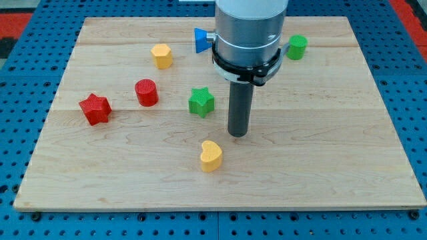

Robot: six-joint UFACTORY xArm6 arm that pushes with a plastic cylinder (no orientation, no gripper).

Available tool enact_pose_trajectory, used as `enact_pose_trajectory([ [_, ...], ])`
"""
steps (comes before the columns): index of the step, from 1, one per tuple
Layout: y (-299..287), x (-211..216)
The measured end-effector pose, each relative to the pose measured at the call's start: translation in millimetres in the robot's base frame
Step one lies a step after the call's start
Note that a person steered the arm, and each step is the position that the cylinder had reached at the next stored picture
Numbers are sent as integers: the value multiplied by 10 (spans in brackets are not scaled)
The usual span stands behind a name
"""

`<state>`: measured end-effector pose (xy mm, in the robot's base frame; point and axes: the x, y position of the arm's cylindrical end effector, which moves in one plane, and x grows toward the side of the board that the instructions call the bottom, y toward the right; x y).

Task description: Nudge a bit blue cube along with blue triangle up a bit

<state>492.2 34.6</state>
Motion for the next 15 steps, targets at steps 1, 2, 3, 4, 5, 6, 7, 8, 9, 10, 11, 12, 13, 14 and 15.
enact_pose_trajectory([
  [1,-6,2],
  [2,6,2],
  [3,-39,-121],
  [4,-96,-127],
  [5,-96,-127],
  [6,-96,-136],
  [7,-50,-136],
  [8,-118,-322],
  [9,-207,-650],
  [10,-293,-928],
  [11,59,-1067],
  [12,186,-1253],
  [13,-523,-1874],
  [14,-678,-2235],
  [15,-360,-2002],
])
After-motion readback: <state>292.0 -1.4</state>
